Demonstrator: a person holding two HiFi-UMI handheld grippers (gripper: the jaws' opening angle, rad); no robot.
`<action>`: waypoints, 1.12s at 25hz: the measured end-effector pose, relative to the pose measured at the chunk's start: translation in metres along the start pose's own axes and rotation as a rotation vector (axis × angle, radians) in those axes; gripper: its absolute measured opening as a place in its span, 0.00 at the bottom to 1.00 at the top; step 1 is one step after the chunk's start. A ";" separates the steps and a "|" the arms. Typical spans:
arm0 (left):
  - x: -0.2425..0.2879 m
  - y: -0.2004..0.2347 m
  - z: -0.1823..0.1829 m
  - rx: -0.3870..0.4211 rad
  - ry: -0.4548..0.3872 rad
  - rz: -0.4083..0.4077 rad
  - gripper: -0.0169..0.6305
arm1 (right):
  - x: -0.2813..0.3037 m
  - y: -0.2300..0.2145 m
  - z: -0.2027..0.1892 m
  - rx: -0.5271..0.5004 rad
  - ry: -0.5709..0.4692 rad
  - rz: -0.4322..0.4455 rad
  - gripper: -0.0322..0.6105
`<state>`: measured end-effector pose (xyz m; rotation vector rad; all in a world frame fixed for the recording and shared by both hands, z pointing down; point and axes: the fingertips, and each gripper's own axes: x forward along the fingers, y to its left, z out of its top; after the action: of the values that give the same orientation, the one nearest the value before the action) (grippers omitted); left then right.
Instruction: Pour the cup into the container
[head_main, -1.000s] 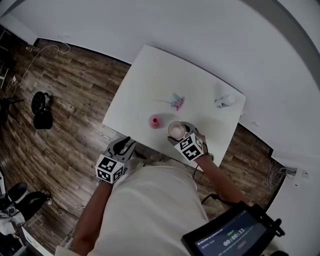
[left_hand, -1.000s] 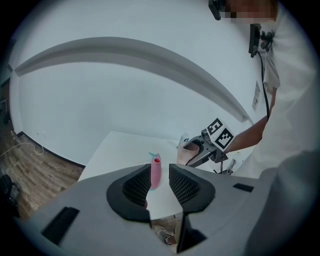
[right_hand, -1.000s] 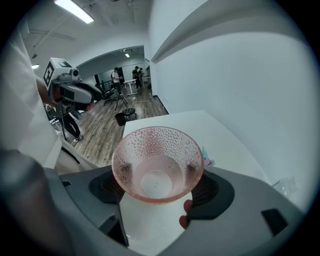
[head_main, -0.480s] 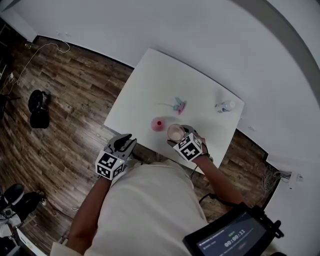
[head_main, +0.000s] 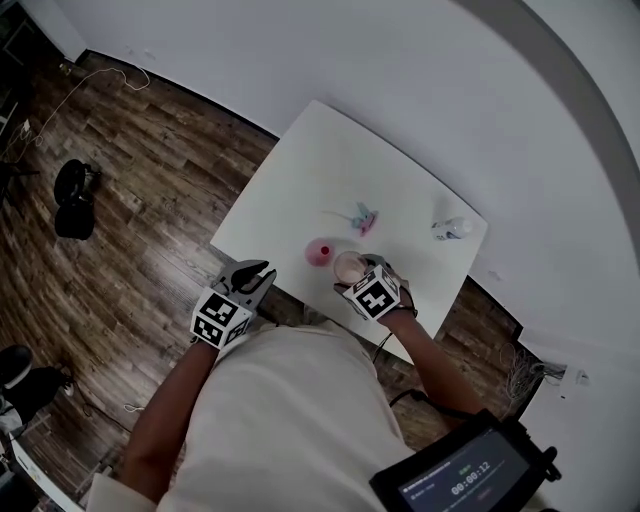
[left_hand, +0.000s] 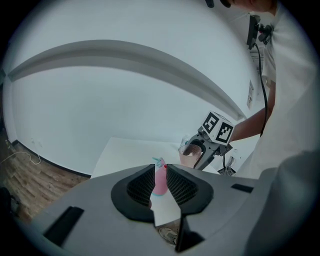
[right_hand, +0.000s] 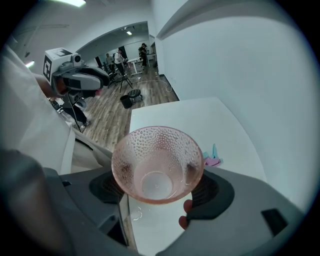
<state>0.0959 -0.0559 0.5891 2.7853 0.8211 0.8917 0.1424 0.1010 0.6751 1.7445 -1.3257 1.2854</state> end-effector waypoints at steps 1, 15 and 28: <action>0.000 0.001 0.001 0.007 0.003 0.002 0.15 | 0.000 0.000 0.001 -0.001 0.012 0.004 0.62; -0.008 0.022 -0.004 -0.006 -0.007 0.038 0.04 | 0.023 0.007 0.002 -0.034 0.160 0.065 0.62; -0.005 0.024 -0.011 -0.030 -0.009 0.048 0.04 | 0.031 0.005 0.003 -0.062 0.269 0.107 0.62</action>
<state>0.0976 -0.0799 0.6015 2.7922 0.7362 0.8907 0.1395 0.0857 0.7023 1.4174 -1.3013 1.4643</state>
